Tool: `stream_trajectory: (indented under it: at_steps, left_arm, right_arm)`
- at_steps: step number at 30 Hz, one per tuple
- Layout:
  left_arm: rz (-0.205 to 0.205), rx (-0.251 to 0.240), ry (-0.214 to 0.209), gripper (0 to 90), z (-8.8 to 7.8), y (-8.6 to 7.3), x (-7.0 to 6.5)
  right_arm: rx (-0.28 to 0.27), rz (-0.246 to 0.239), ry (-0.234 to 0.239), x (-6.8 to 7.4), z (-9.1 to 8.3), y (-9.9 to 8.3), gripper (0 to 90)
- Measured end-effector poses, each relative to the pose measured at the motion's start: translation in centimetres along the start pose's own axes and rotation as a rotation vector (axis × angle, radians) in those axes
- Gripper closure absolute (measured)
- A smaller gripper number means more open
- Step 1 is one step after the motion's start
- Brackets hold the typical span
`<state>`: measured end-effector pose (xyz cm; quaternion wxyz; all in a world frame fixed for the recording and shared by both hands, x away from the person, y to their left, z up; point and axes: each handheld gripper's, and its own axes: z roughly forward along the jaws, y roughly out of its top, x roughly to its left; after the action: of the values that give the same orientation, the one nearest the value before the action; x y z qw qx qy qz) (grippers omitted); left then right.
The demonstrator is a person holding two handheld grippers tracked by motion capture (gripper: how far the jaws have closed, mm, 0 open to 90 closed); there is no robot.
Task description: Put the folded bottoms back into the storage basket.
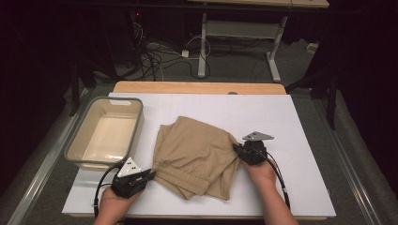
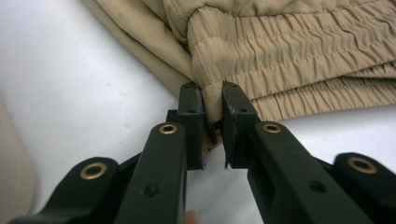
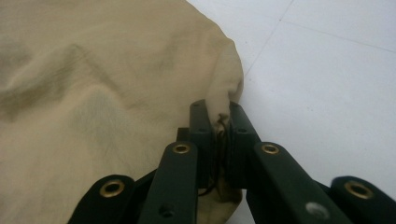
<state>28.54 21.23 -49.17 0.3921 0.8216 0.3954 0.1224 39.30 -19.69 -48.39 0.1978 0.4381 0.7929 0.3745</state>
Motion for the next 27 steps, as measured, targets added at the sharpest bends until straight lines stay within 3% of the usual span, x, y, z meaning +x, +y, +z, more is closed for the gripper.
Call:
stream_trajectory:
  at_steps: [3,6,12,13,19,22,27]
  left_arm:
    - [0.004,0.003,0.006,78.6,0.0,0.0,-0.1]
    - [0.005,0.008,0.009,79.1,0.0,0.1,-0.1]
    - [-0.016,0.029,0.014,79.3,-0.1,0.5,-0.2]
    - [0.003,0.054,0.034,79.3,-0.2,0.8,-0.4]
    - [0.014,0.134,0.067,79.2,-0.1,1.9,-0.9]
    - [0.019,0.161,0.066,79.2,-0.2,2.2,-0.9]
    - [0.028,0.254,0.043,79.3,-0.1,3.6,-0.6]
  right_arm:
    - [-0.018,0.007,0.005,0.0,-0.2,-0.1,85.8]
    - [-0.071,0.039,0.013,-0.4,-0.7,-0.4,85.8]
    - [-0.104,0.025,0.005,-0.2,-0.9,-0.5,85.9]
    - [-0.117,0.016,0.006,-0.1,-1.0,-0.6,85.9]
    - [-0.125,-0.007,0.006,0.0,-1.1,-0.6,85.8]
    - [-0.132,-0.012,0.002,0.1,-1.2,-0.7,85.8]
    - [-0.136,-0.028,-0.008,0.3,-1.2,-0.7,85.7]
